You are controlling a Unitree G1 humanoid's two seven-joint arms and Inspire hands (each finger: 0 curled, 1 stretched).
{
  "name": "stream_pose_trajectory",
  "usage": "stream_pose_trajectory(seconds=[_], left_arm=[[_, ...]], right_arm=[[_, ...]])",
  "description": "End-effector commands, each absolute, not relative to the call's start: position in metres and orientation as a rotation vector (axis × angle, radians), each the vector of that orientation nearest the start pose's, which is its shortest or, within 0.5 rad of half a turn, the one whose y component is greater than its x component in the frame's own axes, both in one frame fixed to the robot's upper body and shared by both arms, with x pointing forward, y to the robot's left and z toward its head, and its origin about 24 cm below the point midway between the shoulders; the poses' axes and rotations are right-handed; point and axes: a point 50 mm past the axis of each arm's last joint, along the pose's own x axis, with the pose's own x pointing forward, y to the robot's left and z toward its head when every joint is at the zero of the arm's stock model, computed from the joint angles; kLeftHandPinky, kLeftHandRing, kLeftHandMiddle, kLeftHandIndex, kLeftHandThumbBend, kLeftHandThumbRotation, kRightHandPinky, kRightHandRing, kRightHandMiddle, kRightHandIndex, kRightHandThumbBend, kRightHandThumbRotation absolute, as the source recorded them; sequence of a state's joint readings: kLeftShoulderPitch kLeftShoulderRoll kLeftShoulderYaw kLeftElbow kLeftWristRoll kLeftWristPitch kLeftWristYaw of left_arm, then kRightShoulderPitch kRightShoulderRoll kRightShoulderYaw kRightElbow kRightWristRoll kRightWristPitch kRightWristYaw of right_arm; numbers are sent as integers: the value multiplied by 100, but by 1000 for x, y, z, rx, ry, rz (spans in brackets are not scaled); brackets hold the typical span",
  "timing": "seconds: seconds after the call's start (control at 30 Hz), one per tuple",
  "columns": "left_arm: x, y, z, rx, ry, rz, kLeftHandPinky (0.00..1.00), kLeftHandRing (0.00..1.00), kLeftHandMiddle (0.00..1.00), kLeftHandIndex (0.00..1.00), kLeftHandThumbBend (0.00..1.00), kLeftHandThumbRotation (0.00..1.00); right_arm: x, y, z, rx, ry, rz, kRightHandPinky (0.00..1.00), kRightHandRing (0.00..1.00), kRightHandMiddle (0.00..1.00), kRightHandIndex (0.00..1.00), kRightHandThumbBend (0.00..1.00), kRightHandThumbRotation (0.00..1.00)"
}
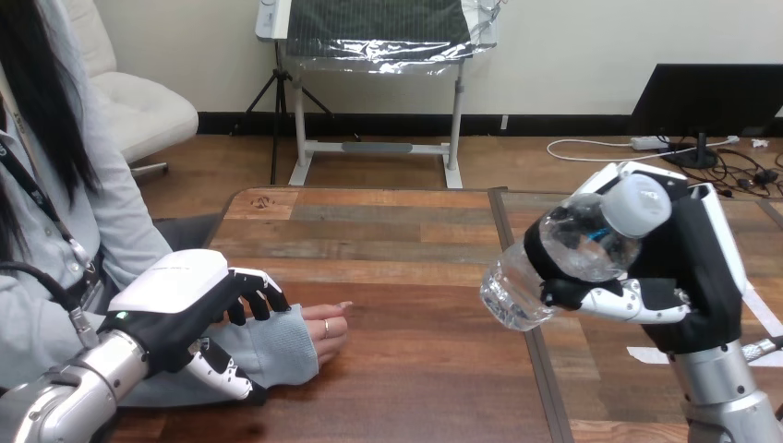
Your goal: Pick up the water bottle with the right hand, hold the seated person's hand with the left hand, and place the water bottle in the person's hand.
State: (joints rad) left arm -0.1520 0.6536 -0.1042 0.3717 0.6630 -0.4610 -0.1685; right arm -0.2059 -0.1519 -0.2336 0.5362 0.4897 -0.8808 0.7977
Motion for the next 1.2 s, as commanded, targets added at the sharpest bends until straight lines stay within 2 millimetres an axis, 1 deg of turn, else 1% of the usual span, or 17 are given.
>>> stream_pose_trajectory(seconds=[0.0,0.33,0.43,0.63,0.73,0.83,0.93,1.0,1.17], left_arm=[[274,248,45,1326,-24,-496,56,59,63,66,100,12],[275,250,37,1337,2,-496,55,57,60,61,100,10],[275,251,34,1343,3,-495,53,55,58,60,100,9],[276,250,31,1357,-3,-490,48,51,56,59,100,10],[276,251,30,1364,-6,-490,47,51,56,59,100,11],[275,251,30,1371,-16,-487,48,53,58,61,100,13],[275,251,30,1382,-15,-487,52,56,61,64,100,14],[275,251,30,1392,-14,-487,56,60,65,68,100,16],[274,252,30,1396,-23,-480,61,65,70,73,100,19]], right_arm=[[260,-213,88,-1,-780,326,16,23,28,34,70,0],[258,-215,92,13,-794,330,15,22,27,35,69,0],[257,-215,93,17,-796,334,15,22,27,35,69,0],[256,-215,95,20,-803,336,15,21,28,36,69,0],[255,-216,96,15,-806,334,15,20,27,36,70,0],[255,-216,97,18,-808,337,15,20,27,36,70,0],[255,-216,98,20,-809,339,15,20,28,37,71,0],[255,-217,98,18,-811,338,15,20,28,37,71,0],[255,-218,99,19,-810,336,15,20,28,37,72,0]])
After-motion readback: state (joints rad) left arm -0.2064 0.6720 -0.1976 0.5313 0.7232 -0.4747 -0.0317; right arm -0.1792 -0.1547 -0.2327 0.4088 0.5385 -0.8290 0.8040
